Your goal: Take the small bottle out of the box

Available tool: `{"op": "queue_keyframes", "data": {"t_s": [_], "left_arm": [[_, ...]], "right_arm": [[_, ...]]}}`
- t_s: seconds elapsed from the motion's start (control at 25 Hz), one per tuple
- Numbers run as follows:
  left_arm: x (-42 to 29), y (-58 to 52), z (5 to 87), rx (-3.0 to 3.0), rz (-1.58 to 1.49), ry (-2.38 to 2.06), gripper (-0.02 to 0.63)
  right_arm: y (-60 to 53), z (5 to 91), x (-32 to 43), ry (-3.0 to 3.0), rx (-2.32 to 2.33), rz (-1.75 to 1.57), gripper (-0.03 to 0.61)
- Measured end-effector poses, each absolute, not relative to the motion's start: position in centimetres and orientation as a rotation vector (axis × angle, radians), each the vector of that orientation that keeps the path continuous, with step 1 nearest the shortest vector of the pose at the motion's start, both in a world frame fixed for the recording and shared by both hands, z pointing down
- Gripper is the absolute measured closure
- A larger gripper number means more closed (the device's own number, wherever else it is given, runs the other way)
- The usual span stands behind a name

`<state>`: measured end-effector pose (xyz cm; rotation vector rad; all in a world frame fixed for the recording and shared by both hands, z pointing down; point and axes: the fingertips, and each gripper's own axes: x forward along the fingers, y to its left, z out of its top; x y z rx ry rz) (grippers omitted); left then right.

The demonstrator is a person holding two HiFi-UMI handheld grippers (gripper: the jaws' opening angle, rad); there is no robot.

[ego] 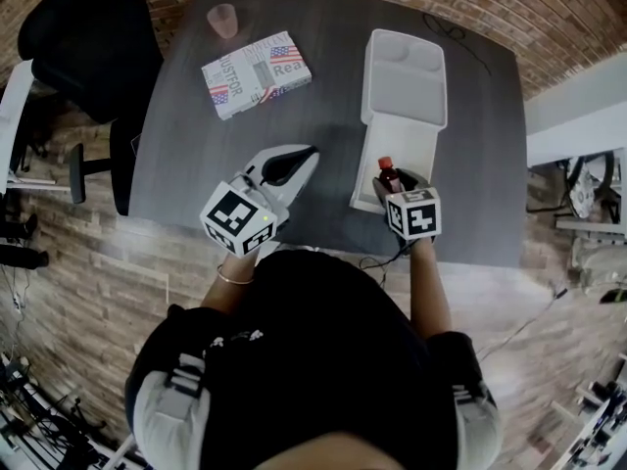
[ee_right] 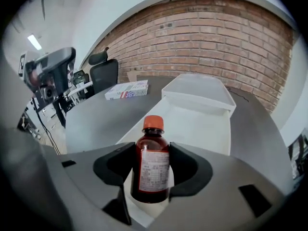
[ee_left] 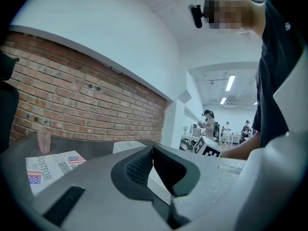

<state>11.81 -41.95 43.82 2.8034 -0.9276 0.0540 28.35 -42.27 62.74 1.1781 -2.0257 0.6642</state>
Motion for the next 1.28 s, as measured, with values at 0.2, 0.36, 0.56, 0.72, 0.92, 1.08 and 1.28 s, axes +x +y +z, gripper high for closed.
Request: {"op": "queue_keyframes", "data": {"t_s": [0.2, 0.36, 0.56, 0.72, 0.92, 1.08, 1.28], "left_arm": [[12.7, -40.8, 43.2, 2.834, 0.065, -0.895, 0.612], [13.2, -39.9, 42.8, 2.850, 0.086, -0.865, 0.612], [13.9, -38.5, 42.3, 2.880, 0.116, -0.829, 0.612], [14.7, -37.0, 42.0, 2.893, 0.130, -0.797, 0.612], [15.3, -34.6, 41.8, 2.904, 0.159, -0.777, 0.612], [15.3, -32.5, 42.0, 2.901, 0.179, -0.767, 0.612], [14.9, -30.1, 42.8, 2.885, 0.198, -0.776, 0.612]], "right_arm": [[-41.6, 59.4, 29.0, -2.114, 1.335, 0.696, 0.357], [-40.5, 56.5, 29.3, -2.176, 1.437, 0.697, 0.357], [-38.7, 53.4, 29.6, -2.235, 1.522, 0.671, 0.357], [-36.9, 51.5, 30.0, -2.260, 1.584, 0.633, 0.357], [-34.3, 49.4, 30.6, -2.335, 1.673, 0.701, 0.357], [-32.1, 48.3, 30.9, -2.368, 1.715, 0.699, 0.357], [-29.8, 47.1, 30.1, -2.454, 1.703, 0.723, 0.357]]}}
